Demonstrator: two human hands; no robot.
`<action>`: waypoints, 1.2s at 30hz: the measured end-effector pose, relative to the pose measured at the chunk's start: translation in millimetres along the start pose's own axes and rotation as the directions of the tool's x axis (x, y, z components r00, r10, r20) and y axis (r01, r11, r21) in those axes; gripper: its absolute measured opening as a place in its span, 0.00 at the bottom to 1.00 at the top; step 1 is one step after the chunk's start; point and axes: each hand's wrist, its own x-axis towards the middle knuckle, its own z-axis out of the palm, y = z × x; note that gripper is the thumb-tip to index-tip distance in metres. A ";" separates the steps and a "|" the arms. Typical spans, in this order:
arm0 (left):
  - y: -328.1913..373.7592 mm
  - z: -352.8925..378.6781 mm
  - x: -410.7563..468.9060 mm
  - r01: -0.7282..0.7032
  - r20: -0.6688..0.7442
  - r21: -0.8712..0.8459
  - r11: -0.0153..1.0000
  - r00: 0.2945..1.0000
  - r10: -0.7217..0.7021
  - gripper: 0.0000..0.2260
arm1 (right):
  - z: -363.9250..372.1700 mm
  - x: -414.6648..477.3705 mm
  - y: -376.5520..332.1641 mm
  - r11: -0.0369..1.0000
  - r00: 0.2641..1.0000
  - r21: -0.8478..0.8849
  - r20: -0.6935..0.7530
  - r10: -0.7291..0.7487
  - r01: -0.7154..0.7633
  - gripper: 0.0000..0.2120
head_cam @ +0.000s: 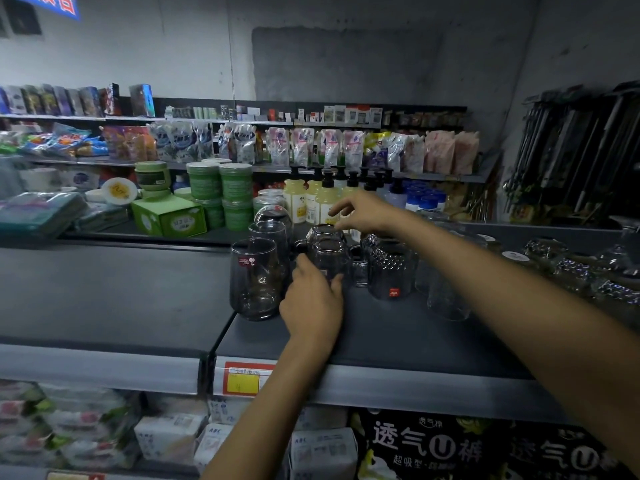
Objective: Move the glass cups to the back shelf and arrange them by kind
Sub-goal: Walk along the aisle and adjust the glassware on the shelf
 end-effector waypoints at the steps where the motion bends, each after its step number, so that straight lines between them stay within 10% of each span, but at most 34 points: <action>1: 0.0 0.4 1.0 0.005 0.006 0.002 1.000 1.000 -0.005 0.26 | -4.4 -4.4 -3.3 1.000 1.000 -0.023 0.012 -0.001 0.001 0.18; 10: -0.4 0.8 2.0 0.031 0.004 -0.007 0.999 1.000 -0.031 0.23 | -6.9 -40.6 -23.2 0.991 0.976 -0.129 0.219 0.000 0.028 0.24; 36: -5.2 1.1 2.9 0.038 -0.005 -0.049 0.998 0.999 -0.038 0.21 | 4.8 -60.5 -12.4 0.998 0.999 -0.068 0.041 0.007 -0.004 0.29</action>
